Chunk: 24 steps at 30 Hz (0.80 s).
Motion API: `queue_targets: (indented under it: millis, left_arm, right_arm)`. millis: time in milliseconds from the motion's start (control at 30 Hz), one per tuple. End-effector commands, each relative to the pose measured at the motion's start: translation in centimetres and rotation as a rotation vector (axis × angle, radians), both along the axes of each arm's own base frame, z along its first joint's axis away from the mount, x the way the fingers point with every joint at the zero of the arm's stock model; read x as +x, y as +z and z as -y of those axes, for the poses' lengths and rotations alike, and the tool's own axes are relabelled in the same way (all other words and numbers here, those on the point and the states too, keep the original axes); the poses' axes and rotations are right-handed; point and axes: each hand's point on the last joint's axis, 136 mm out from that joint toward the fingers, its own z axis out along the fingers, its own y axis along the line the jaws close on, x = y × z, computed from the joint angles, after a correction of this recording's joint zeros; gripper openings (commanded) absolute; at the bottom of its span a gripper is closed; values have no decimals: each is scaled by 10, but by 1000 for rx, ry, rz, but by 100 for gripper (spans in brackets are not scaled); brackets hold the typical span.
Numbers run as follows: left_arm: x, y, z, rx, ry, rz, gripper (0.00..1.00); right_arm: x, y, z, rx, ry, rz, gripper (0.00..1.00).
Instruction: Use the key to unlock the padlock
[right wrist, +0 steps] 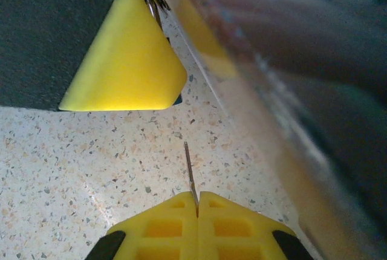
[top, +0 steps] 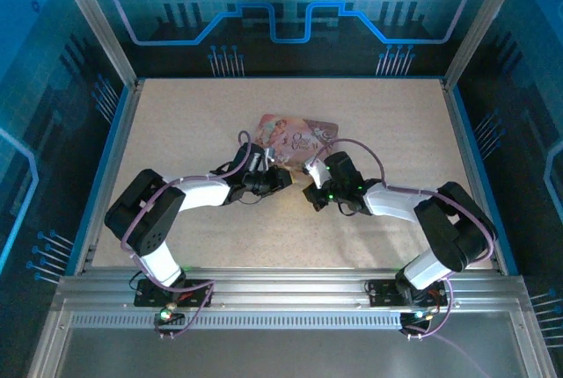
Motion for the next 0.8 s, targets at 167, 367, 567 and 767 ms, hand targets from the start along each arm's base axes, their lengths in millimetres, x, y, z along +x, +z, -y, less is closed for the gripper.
queue_targets:
  millis: [167, 367, 567, 767]
  left_arm:
    - [2, 31, 13, -64, -13, 16, 14]
    - [4, 31, 13, -64, 4, 11, 13]
    - [11, 30, 8, -48, 46, 15, 12]
    - [18, 34, 12, -53, 46, 21, 11]
  right_arm:
    - [3, 8, -19, 49, 47, 31, 0]
    - [4, 12, -22, 59, 46, 48, 0]
    - [1, 19, -19, 69, 33, 56, 0]
    - [-11, 18, -22, 59, 56, 38, 0]
